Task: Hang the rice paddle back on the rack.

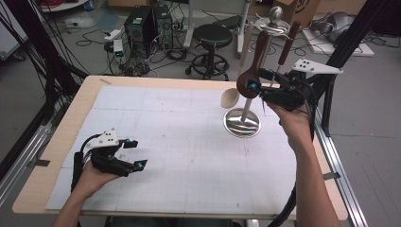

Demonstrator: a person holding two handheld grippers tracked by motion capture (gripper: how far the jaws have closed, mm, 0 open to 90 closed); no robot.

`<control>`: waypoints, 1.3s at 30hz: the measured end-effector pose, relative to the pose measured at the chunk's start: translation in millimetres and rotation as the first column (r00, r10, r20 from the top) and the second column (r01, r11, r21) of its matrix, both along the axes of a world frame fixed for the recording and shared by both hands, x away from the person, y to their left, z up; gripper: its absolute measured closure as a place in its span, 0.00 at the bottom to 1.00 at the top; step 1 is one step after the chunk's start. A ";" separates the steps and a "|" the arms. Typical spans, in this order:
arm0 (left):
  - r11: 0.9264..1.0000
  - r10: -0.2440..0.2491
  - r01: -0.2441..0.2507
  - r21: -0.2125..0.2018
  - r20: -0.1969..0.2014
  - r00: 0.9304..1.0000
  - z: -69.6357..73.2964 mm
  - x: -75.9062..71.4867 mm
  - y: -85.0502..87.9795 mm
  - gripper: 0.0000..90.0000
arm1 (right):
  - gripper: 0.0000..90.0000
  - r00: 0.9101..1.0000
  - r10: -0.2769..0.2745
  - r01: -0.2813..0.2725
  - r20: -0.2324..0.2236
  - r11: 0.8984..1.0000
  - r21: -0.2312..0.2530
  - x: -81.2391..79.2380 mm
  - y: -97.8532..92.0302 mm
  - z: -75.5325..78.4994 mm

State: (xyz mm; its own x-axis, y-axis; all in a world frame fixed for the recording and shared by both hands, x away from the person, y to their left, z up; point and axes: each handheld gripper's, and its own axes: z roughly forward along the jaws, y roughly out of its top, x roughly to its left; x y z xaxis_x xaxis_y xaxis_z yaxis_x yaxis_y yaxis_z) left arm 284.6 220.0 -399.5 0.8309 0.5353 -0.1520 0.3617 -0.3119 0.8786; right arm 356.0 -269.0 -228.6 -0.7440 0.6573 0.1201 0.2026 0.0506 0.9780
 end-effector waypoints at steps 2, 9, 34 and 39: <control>1.000 0.005 -0.005 -0.001 -0.003 1.000 -0.2 -0.1 -0.2 0.18 | 0.32 1.000 0.003 -0.003 -0.005 1.000 -0.001 -2.0 1.0 -2.7; 1.000 0.004 -0.004 0.001 -0.003 1.000 -0.3 0.1 -0.4 0.18 | 0.24 1.000 0.008 -0.008 -0.006 1.000 -0.008 -8.3 3.5 -15.5; 1.000 0.029 -0.029 -0.004 -0.008 1.000 -0.6 1.9 2.1 0.14 | 0.12 0.995 0.062 -0.067 -0.078 0.995 -0.068 -14.8 20.3 -59.5; 0.999 0.039 -0.039 -0.001 -0.014 0.999 -1.6 3.0 3.6 0.12 | 0.12 0.993 0.075 -0.082 -0.094 0.994 -0.071 -16.6 23.4 -68.3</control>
State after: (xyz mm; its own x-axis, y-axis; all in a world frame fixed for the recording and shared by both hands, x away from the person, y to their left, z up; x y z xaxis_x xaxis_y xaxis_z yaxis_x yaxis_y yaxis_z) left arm 287.6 223.5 -401.1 0.8069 0.5672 -0.1647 0.3863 -0.2959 0.8737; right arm 339.4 -245.6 -296.9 -0.7818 0.6070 0.1427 0.2834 0.1421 0.9484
